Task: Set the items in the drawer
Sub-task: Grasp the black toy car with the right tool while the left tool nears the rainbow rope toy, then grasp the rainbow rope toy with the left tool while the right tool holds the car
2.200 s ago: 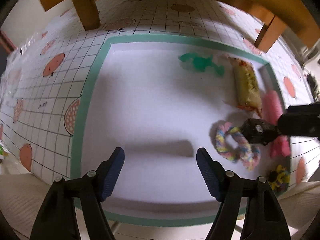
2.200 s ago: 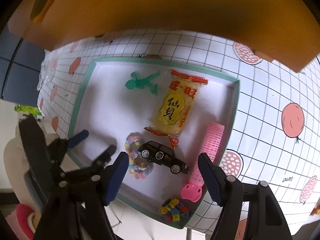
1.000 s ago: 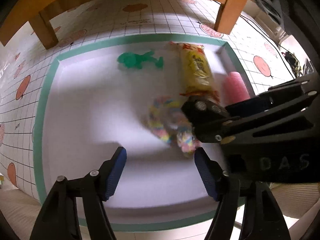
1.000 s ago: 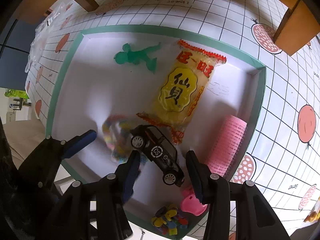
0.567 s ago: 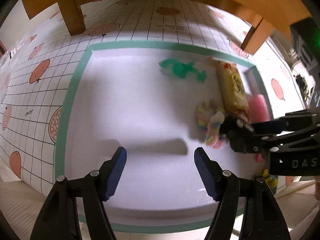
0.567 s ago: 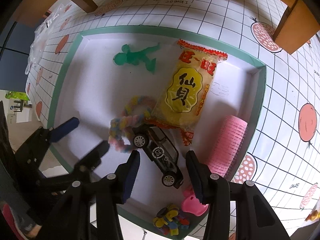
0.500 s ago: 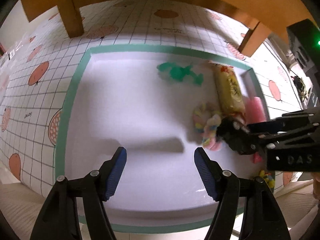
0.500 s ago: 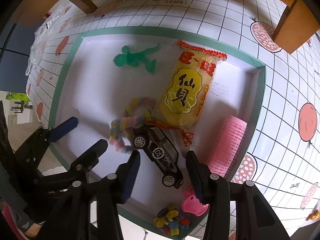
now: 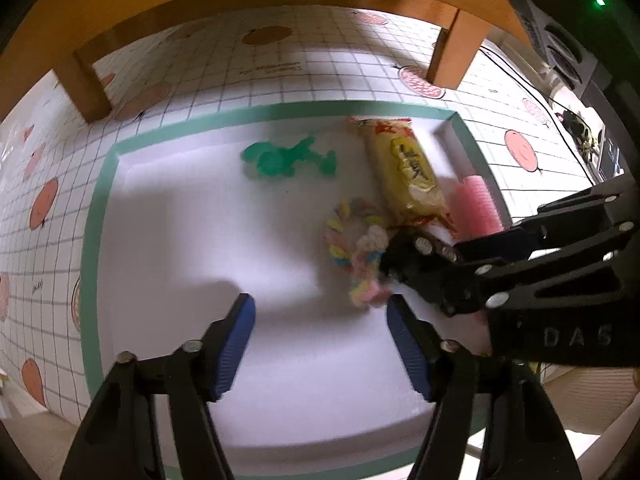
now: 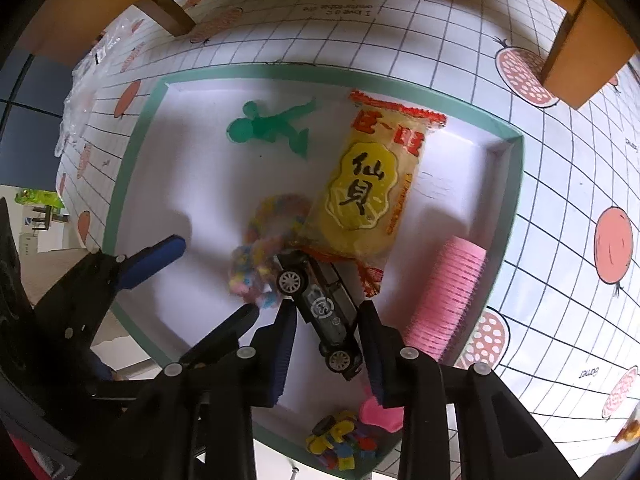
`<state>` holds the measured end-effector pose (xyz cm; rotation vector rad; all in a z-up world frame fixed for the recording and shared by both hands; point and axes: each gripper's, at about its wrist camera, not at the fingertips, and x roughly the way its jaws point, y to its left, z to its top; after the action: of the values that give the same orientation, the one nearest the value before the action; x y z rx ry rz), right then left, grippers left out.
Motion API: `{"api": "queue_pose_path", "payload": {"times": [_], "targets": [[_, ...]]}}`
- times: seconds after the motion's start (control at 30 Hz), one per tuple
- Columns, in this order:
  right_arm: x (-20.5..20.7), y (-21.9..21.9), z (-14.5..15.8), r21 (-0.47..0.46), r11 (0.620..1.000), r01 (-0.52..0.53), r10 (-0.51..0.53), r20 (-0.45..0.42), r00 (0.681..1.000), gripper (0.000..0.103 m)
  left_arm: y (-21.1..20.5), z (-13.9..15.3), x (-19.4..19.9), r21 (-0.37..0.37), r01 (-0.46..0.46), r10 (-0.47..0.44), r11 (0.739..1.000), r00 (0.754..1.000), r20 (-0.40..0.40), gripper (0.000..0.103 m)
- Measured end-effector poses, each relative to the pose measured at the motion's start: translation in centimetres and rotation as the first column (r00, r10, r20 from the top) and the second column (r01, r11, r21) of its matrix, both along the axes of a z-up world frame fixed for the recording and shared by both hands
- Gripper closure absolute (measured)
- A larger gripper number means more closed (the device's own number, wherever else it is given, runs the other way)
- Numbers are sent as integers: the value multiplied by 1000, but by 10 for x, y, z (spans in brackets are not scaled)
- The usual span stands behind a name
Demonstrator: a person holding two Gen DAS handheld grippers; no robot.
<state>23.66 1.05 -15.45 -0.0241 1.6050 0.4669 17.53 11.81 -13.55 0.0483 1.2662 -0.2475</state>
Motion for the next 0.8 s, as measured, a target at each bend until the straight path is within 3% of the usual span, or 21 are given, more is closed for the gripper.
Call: {"api": "queue_pose_path", "payload": {"times": [0.1, 0.2, 0.3, 0.43, 0.6, 0.8], "targets": [[2, -5, 0, 10, 1000, 13, -13, -11, 1000, 69, -11, -1, 5, 4, 34, -34, 999, 999, 10, 41], [3, -9, 1, 11, 1000, 15, -15, -14, 1000, 69, -17, -2, 7, 22, 68, -69, 997, 997, 24, 55], [3, -9, 2, 13, 1000, 19, -19, -17, 1000, 69, -20, -5, 9, 31, 94, -95, 995, 995, 25, 57], [5, -9, 1, 16, 999, 31, -31, -22, 999, 69, -23, -7, 14, 27, 115, -115, 993, 993, 30, 70], [6, -10, 0, 19, 999, 34, -34, -22, 999, 69, -25, -6, 16, 12, 145, -145, 989, 989, 40, 75], [4, -11, 0, 26, 999, 42, -41, -26, 999, 69, -19, -7, 15, 12, 111, -112, 994, 993, 28, 77]]}}
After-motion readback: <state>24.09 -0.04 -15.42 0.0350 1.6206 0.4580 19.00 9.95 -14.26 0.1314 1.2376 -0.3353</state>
